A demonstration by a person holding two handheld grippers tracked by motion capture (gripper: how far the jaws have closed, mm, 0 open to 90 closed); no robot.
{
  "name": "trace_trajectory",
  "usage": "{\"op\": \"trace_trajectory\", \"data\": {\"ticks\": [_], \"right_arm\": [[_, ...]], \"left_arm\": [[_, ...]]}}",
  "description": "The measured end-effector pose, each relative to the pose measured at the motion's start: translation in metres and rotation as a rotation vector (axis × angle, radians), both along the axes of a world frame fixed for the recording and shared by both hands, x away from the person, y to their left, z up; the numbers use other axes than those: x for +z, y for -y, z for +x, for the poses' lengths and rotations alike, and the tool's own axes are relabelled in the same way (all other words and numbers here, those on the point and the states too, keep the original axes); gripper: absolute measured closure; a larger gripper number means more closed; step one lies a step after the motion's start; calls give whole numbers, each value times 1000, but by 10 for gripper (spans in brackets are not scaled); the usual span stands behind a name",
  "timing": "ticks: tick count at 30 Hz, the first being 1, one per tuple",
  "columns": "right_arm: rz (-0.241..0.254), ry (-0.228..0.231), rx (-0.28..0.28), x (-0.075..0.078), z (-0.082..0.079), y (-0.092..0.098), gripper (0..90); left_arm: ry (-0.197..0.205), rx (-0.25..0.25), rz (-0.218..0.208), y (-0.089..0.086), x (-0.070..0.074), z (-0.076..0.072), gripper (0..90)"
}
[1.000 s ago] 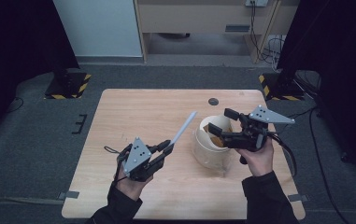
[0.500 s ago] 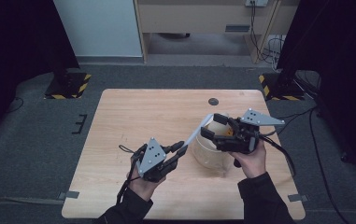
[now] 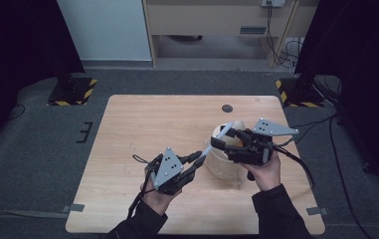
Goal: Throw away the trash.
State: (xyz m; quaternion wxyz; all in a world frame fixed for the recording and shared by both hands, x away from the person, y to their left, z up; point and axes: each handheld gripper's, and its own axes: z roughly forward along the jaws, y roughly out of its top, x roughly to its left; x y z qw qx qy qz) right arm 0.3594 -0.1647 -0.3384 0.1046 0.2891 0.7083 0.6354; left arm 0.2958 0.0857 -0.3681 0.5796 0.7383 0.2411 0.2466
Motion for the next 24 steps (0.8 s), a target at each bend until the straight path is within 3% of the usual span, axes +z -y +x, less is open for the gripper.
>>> {"op": "trace_trajectory", "data": {"ticks": [4, 13, 17, 19, 24], "right_arm": [[-9, -13, 27, -2, 0, -2, 543], [19, -46, 85, -2, -1, -4, 684], [27, -54, 110, -2, -1, -4, 733], [16, -50, 106, -3, -1, -4, 802], [1, -57, 109, -4, -1, -4, 803]], "left_arm": [[0, -1, 2, 1, 0, 0, 785], [-9, 2, 26, 2, -3, 1, 786], [-33, -6, 27, 2, -6, 3, 782], [-45, -9, 21, 1, -7, 4, 780], [-68, 1, 17, -9, -10, 4, 744]]}}
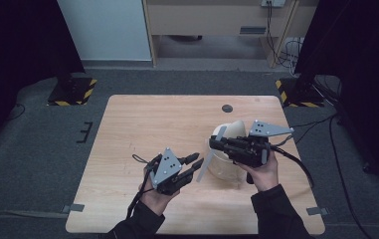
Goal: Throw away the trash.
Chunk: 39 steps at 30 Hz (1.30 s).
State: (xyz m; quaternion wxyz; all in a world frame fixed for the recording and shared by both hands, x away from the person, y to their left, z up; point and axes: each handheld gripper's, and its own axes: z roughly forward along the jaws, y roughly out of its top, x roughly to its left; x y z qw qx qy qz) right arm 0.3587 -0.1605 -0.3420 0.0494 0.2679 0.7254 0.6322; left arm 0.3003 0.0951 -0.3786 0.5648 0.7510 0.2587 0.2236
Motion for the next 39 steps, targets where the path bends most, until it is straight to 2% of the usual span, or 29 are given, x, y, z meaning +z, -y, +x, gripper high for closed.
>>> {"op": "trace_trajectory", "data": {"ticks": [4, 7, 8, 10, 14, 18, 24, 26, 29, 32, 34, 39], "right_arm": [[-1, -2, 1, 1, -1, 1, 802], [-2, -2, 3, 2, -2, 4, 802], [-3, -1, 1, 2, -2, 4, 802], [-8, 5, 2, 3, -3, 7, 802], [1, -5, -11, 2, -4, 15, 802], [9, -9, -30, 2, -5, 27, 802], [35, 3, -40, 8, -9, 38, 802], [38, 11, -49, 11, -10, 44, 802], [53, 16, -63, 14, -11, 50, 801], [74, 32, -84, 18, -12, 59, 801], [93, 51, -109, 23, -14, 68, 801], [100, 67, -133, 26, -15, 75, 801]], "left_arm": [[-34, 29, 12, -19, -6, 2, 698], [-78, 53, 16, -35, -14, 4, 658], [-104, 73, 19, -44, -20, 5, 649], [-129, 92, 19, -54, -27, 6, 631], [-204, 139, 19, -79, -44, 10, 580], [-254, 183, 39, -98, -61, 13, 515], [-313, 243, 48, -113, -80, 23, 423], [-330, 263, 68, -118, -87, 28, 380], [-360, 286, 92, -124, -95, 33, 375], [-396, 311, 88, -132, -102, 39, 354], [-407, 321, 95, -135, -107, 42, 320], [-433, 323, 119, -138, -115, 46, 283]]}}
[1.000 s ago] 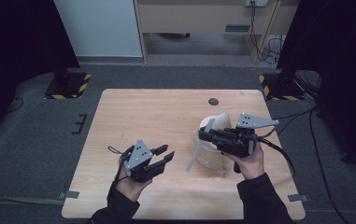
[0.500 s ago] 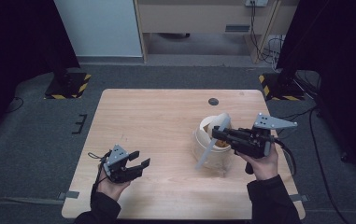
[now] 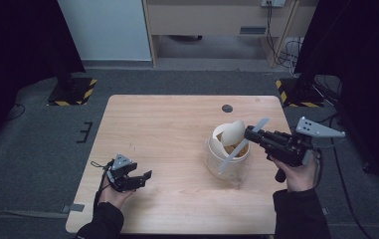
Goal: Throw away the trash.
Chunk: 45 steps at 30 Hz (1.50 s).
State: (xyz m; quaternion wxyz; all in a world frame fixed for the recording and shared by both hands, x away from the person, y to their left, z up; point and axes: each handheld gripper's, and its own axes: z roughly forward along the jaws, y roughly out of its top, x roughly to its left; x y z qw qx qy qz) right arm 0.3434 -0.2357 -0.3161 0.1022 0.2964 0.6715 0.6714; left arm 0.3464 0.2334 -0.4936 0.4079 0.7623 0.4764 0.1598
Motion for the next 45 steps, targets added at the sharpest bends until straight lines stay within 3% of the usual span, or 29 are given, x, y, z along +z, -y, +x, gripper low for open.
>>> {"op": "trace_trajectory", "data": {"ticks": [13, 25, 35, 45], "right_arm": [[51, 33, -53, 9, -4, 21, 801], [74, 74, -137, 13, -7, 36, 801], [51, 92, -237, 1, -1, 37, 801], [4, 59, -268, -20, 12, 28, 801]], "left_arm": [[-3, -20, 17, 4, -3, 1, 261], [-11, -26, 24, 5, -4, 1, 261], [-13, -30, 26, 5, -5, 2, 256], [-15, -29, 24, 5, -5, 2, 253]]}}
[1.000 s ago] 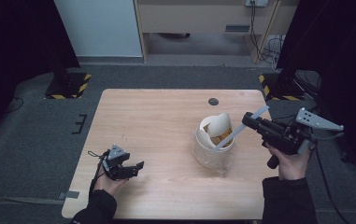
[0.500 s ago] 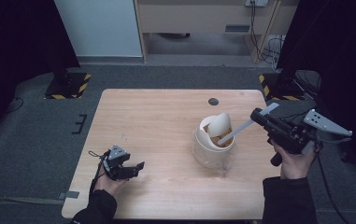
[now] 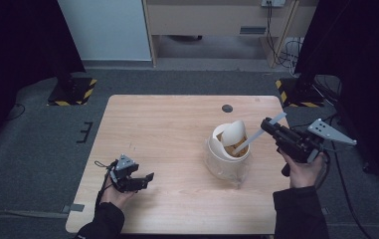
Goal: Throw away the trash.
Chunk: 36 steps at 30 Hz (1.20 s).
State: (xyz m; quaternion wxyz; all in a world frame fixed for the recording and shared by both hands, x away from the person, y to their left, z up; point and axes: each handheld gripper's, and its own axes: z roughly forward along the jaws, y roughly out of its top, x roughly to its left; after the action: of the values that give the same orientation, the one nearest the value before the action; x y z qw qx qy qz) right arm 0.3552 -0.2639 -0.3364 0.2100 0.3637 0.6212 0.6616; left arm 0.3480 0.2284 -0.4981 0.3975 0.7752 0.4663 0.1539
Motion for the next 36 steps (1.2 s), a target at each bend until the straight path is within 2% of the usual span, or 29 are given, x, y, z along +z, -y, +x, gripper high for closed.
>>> {"op": "trace_trajectory", "data": {"ticks": [8, 14, 27, 36], "right_arm": [[-21, -52, -11, -15, 8, -4, 801], [-59, -95, -10, -28, 14, -11, 801], [-125, -162, -12, -48, 22, -18, 800], [-153, -221, -5, -61, 26, -23, 796]], "left_arm": [[-1, -2, 1, 0, 0, 0, 253], [-2, -2, 0, 0, 0, 0, 253], [-1, -3, 0, 0, 0, 0, 253], [-3, -1, -2, 0, 0, 0, 252]]}}
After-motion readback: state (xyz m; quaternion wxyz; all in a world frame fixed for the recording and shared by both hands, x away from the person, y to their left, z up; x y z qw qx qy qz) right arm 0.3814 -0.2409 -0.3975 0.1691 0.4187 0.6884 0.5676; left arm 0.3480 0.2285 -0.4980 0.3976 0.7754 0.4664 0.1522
